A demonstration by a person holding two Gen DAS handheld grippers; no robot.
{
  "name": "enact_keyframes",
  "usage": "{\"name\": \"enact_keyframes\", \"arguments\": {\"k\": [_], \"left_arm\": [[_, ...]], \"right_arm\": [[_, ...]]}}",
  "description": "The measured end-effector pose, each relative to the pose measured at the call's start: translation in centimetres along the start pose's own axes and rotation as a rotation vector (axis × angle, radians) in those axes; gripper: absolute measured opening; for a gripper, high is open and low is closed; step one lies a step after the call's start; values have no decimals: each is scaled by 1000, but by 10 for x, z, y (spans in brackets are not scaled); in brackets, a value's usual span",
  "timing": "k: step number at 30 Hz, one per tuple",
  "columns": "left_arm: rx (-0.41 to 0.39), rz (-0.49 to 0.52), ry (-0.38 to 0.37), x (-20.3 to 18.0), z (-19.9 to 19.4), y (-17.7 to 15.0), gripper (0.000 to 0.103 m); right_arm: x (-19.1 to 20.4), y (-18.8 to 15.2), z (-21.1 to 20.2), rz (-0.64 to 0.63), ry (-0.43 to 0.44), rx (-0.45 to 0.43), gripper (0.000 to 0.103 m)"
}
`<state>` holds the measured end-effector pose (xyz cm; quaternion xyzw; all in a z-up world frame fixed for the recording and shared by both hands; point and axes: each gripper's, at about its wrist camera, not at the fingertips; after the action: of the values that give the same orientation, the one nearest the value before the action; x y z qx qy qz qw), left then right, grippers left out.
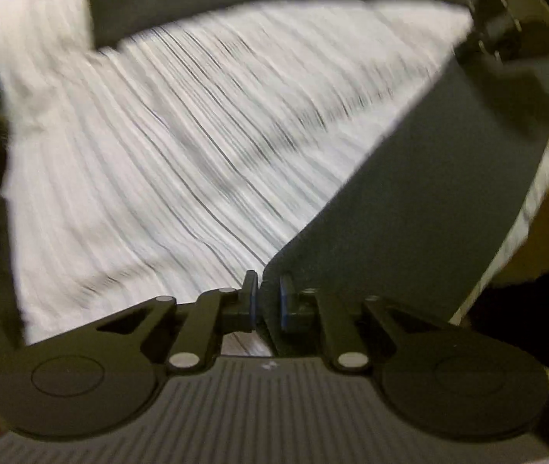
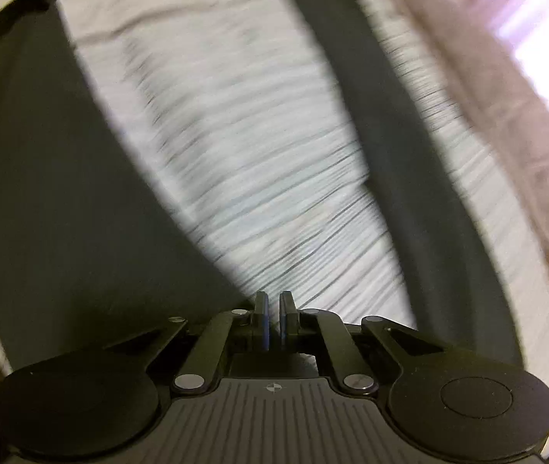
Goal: Fold clothes
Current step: 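Grasp the leg hems with the right gripper while the left gripper grasps the other hem, then lay the sweatpants legs down on the bed and open both grippers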
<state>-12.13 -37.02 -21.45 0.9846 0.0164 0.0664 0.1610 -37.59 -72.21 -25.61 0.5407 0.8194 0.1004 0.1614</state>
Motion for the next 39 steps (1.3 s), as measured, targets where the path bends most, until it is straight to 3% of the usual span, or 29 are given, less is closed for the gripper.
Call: {"name": "enact_keyframes", "arguments": {"k": [2, 5, 6, 7, 8, 9, 12, 17, 21, 24, 30, 32, 33, 34, 39], "left_arm": [[-32, -48, 20, 9, -12, 6, 9], [54, -59, 14, 10, 16, 12, 10], [86, -47, 22, 9, 27, 12, 15], [109, -14, 48, 4, 34, 9, 17], [122, 5, 68, 2, 38, 5, 18], [117, -2, 79, 3, 35, 2, 22], [91, -23, 119, 5, 20, -9, 34], [17, 9, 175, -3, -21, -30, 34], [-4, 139, 95, -41, -34, -55, 35], [-4, 206, 60, -68, -22, -67, 35], [-57, 454, 241, -106, -5, -82, 37], [-82, 536, 295, -113, -3, -85, 27], [-92, 556, 309, -114, -5, -84, 12], [-98, 537, 302, -108, -11, -80, 8], [-78, 506, 272, -92, -38, -81, 5]], "right_arm": [[-8, 2, 4, 48, -16, -19, 4], [-16, -5, 11, 138, -2, -8, 4], [-17, -10, 7, 161, -5, -15, 6], [-17, -17, 1, 191, -11, -21, 16], [-16, -26, -7, 226, -20, -28, 50], [-15, -36, -15, 260, -31, -39, 75], [-1, -59, -37, 349, -46, -53, 75], [37, -86, -62, 479, -14, -42, 75], [66, -90, -56, 566, 50, -28, 75], [77, -89, -49, 612, 79, -21, 75], [81, -86, -57, 590, 37, -19, 75], [81, -83, -63, 570, 22, -26, 75], [82, -82, -66, 559, 17, -29, 75], [83, -81, -69, 548, 15, -32, 75], [88, -80, -70, 563, 27, -24, 75]]}}
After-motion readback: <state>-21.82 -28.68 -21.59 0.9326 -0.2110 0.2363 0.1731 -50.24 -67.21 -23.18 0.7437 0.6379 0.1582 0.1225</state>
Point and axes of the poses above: each gripper's, at about its wrist camera, not at the fingertips, and z roughly the way its jaws point, x to its left, y to its top, and after that the axes turned 6 degrees about y, right-handed
